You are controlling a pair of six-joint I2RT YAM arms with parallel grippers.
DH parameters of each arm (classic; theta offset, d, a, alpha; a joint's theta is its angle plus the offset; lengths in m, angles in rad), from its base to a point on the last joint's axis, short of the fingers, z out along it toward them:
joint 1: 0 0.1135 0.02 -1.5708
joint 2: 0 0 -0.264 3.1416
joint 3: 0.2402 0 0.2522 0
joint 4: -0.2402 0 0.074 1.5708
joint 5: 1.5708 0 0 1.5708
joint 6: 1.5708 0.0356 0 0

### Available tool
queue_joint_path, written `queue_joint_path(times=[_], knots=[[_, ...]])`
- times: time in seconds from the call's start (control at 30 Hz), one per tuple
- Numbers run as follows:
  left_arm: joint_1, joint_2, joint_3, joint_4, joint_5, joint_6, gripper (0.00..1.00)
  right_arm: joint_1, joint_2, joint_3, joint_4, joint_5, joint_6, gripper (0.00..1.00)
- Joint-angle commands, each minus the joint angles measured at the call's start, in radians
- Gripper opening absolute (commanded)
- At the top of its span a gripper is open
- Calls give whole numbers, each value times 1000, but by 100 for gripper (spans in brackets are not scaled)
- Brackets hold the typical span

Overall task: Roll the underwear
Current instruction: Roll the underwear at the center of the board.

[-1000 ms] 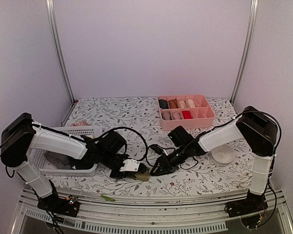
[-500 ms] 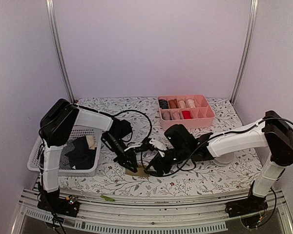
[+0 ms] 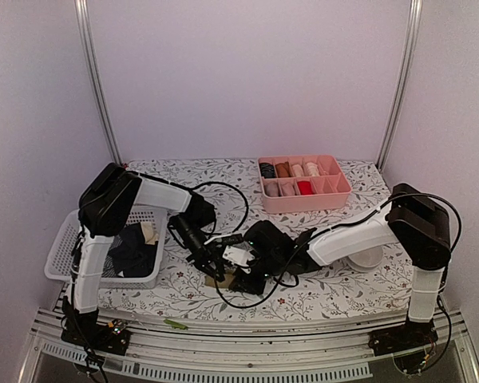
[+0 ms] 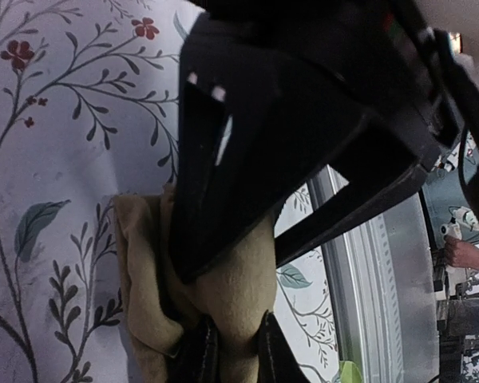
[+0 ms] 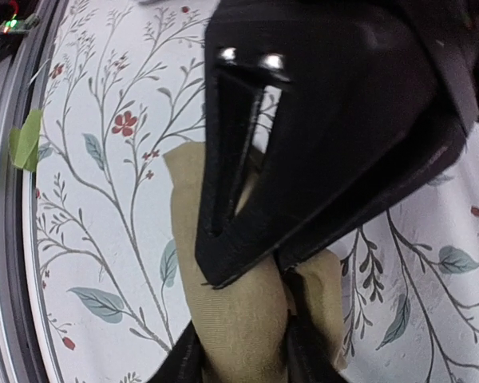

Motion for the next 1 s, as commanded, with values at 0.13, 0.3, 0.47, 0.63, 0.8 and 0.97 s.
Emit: queue_joint_path(times=[0.13, 0.3, 0.47, 0.63, 0.8, 0.97], knots=[[35, -34, -20, 101, -56, -74, 20, 2, -5, -1, -72, 15, 5, 0], [112, -295, -124, 389, 3, -244, 45, 1, -24, -15, -191, -78, 129, 0], [154, -607, -370, 708, -98, -347, 48, -28, -1, -62, -197, -341, 315, 0], [108, -808, -624, 809, -172, -296, 48, -69, 68, -46, -157, -480, 437, 0], [-43, -890, -763, 869, -278, -290, 49, -112, 126, -16, -149, -524, 494, 0], [-132, -797, -742, 872, -305, -380, 49, -128, 143, -15, -151, -527, 482, 0]])
